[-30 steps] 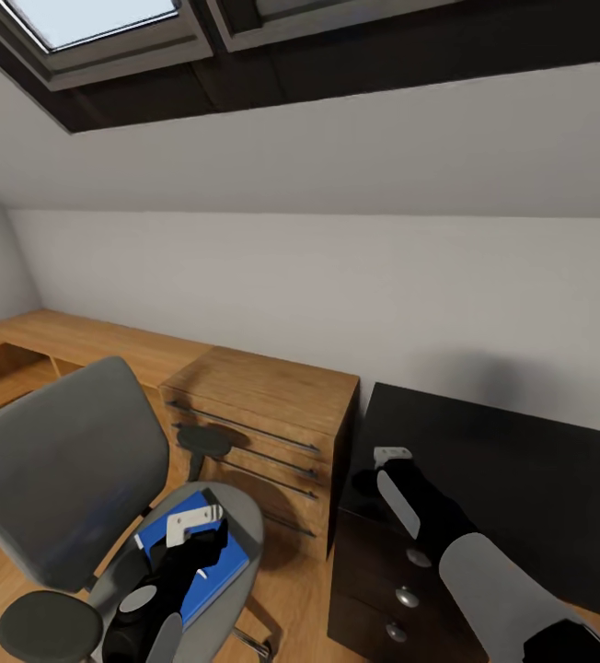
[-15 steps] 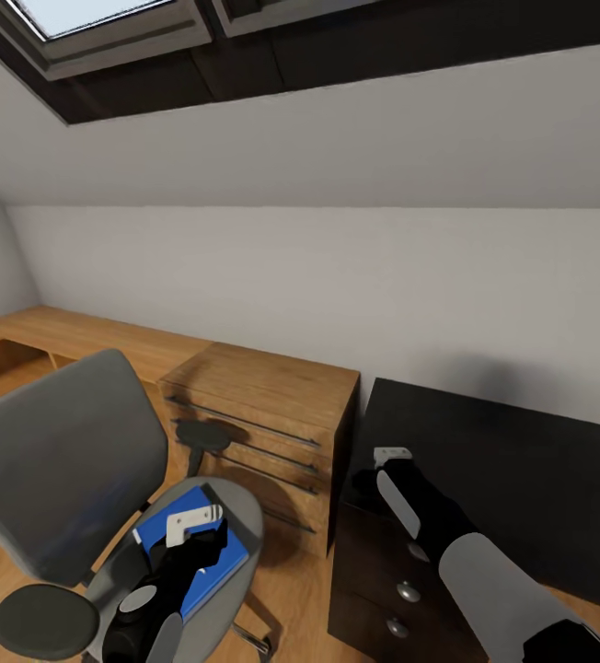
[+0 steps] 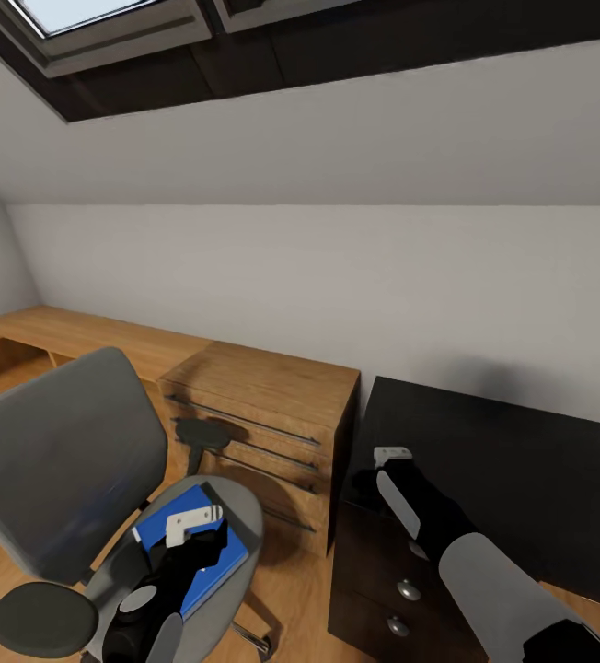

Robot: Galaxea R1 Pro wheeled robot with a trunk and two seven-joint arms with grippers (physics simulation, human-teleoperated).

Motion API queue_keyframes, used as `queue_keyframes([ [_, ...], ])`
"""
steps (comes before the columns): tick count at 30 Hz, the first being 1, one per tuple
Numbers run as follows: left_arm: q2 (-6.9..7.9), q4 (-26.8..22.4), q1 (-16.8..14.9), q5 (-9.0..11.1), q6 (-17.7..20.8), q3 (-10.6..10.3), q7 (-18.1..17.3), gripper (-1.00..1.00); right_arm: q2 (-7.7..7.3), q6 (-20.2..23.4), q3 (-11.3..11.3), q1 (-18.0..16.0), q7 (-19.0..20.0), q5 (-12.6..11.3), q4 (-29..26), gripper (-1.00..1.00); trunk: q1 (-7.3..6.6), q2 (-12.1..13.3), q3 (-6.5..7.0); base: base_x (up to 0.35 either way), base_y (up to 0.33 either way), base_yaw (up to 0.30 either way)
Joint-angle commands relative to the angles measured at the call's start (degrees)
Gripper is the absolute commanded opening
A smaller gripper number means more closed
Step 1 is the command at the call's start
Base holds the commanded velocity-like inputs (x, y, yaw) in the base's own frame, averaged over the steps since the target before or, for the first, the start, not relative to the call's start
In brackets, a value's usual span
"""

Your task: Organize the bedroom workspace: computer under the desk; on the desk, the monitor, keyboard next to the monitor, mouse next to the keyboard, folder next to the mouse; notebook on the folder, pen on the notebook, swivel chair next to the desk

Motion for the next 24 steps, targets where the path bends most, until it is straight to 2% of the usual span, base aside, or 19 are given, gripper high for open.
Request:
queue_keyframes([
  [1,0.02,-0.06,-0.05,0.60,0.15,-0.11,0.52,1.00,-0.04,0.13,0.22,-0.05,-0.55,-0.60,-0.08,1.00,0.00,-0.04,-0.06,0.000,0.000,0.000],
  [3,0.05,-0.05,-0.05,0.65,0.15,-0.13,0.49,1.00,-0.04,0.13,0.20,-0.05,-0.55,-0.60,-0.12,1.00,0.00,-0.04,-0.06,0.000,0.000,0.000],
  [16,0.03,0.21,-0.03,0.60,0.15,-0.33,0.47,1.00,-0.08,-0.02,0.13,-0.05,-0.54,-0.60,-0.41,1.00,-2.86,5.18,2.27,0.000,0.000,0.000],
  [19,0.06,0.29,-0.04,0.62,0.20,-0.34,0.47,1.00,-0.17,0.01,0.02,-0.03,-0.55,-0.64,-1.94,1.00,-3.52,6.38,2.81,0.000,0.000,0.000],
  [21,0.07,0.37,-0.04,0.65,0.24,-0.34,0.47,1.00,-0.27,0.07,-0.05,-0.01,-0.55,-0.67,-3.83,1.00,-3.95,7.18,3.17,0.000,0.000,0.000],
  [22,0.07,0.62,-0.05,0.64,0.27,-0.36,0.47,1.00,-0.38,0.15,-0.12,0.06,-0.58,-0.74,-6.46,1.00,-3.95,7.18,3.17,0.000,0.000,0.000],
  [23,0.08,1.33,-0.05,0.59,0.31,-0.40,0.43,1.00,-0.61,0.99,-0.27,0.88,-0.83,-0.71,-15.27,1.00,-3.95,7.18,3.17,0.000,0.000,0.000],
  [24,0.08,1.41,-0.05,0.57,0.31,-0.41,0.42,1.00,-0.66,1.45,-0.29,1.33,-0.95,-0.74,-17.17,1.00,-3.95,7.18,3.17,0.000,0.000,0.000],
])
